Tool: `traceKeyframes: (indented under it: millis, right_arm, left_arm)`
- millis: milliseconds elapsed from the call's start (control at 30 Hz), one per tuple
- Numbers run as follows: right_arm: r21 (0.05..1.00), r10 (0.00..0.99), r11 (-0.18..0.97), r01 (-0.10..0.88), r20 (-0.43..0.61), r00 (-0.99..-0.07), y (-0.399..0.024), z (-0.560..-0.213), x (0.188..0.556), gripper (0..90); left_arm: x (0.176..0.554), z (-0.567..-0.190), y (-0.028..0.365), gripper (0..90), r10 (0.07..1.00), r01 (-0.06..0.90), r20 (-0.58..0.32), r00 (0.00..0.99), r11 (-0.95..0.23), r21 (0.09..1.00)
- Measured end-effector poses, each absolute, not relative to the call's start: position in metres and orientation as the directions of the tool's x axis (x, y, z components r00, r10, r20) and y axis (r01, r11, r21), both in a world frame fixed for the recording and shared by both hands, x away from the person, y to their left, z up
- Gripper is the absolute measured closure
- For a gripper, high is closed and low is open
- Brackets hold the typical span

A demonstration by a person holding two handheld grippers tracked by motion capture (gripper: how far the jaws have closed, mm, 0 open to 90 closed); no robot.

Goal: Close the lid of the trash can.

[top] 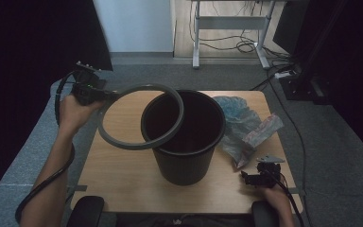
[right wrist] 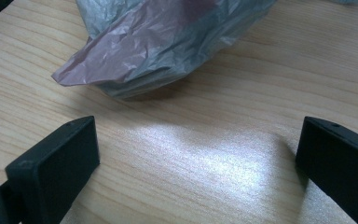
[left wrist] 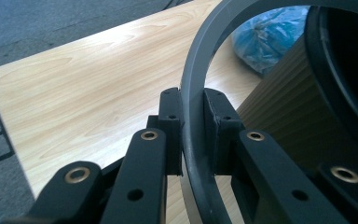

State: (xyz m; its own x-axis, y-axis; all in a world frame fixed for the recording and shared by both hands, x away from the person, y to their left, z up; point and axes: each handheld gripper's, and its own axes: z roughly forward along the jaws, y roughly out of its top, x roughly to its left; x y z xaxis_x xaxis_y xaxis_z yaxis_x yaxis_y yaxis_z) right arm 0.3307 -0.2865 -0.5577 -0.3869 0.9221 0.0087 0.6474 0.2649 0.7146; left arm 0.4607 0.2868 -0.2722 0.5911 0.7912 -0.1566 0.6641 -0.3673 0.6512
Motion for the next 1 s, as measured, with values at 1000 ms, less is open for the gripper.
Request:
traceKeyframes:
  millis: [1000]
  right_arm:
    - [0.715, 0.922, 0.265, 0.647, 0.009, -0.387, -0.286, -0.558, 0.331, 0.0]
  left_arm:
    - [0.473, -0.274, 0.193, 78.6, 0.701, 0.595, -0.14, 0.7, -0.463, 0.657]
